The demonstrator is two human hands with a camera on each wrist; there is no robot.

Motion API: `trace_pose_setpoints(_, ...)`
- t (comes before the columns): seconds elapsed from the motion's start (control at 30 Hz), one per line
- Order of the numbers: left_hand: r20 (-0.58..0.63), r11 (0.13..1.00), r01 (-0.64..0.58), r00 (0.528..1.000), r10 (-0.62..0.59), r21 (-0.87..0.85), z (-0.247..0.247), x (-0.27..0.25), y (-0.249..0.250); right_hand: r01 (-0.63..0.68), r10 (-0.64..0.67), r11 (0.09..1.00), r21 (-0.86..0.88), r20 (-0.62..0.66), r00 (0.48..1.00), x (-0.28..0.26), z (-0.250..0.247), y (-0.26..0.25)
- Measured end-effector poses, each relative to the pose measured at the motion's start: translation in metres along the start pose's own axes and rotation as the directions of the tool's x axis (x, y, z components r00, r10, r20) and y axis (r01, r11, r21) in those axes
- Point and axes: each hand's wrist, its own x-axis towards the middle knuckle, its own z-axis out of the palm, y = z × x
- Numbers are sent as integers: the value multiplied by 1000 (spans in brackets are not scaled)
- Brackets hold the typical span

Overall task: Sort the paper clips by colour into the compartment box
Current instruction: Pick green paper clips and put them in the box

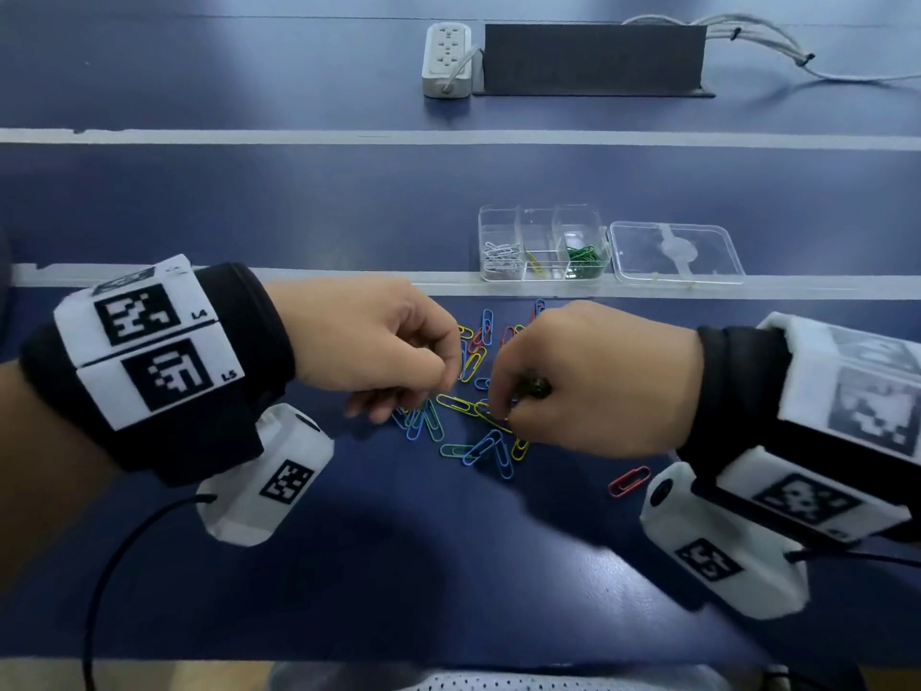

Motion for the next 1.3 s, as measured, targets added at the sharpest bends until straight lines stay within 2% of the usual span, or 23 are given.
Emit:
trace_pose_setpoints(0.1,-27,993,39,999,-36,108,-2,-5,-3,9,-9,1000,-3,11,1000,9,5,-10)
trace_pose_setpoints(0.17,-88,973,59,995,-40,222,-3,-8,-6,40,-40,998,-49,4,999,13,8,-17)
trace_pose_setpoints(0.3,-222,870,104,975,7,482,4,-9,-9,123,-109,969,-215,74,991,17,13,-32)
trace_pose_setpoints(0.37,-256,828,131,966,16,545,8,-7,-7,143,-119,950,-277,101,988,17,14,-37)
trace_pose_setpoints(0.5,-252,777,129,967,39,616,14,0,-4,129,-108,949,-289,87,990,19,14,-37)
trace_pose_setpoints(0.6,-264,781,134,964,41,609,13,0,-1,60,-42,963,-261,74,996,19,13,-32)
trace_pose_setpoints(0.8,-291,835,172,957,-14,523,10,-8,-4,-86,86,996,-21,8,996,24,2,-16)
trace_pose_setpoints(0.9,-329,889,206,942,-66,410,7,-10,-5,-102,101,992,70,8,995,29,1,-9)
trace_pose_setpoints(1.03,-326,919,222,939,-111,327,4,-11,-6,-110,108,990,90,33,994,31,0,-6)
trace_pose_setpoints(1.17,-306,913,193,949,-80,360,6,-11,-9,-108,108,986,127,12,994,32,-2,0)
trace_pose_setpoints(1.3,-275,935,133,961,-39,329,6,-12,-11,-190,166,918,349,97,981,33,-4,7)
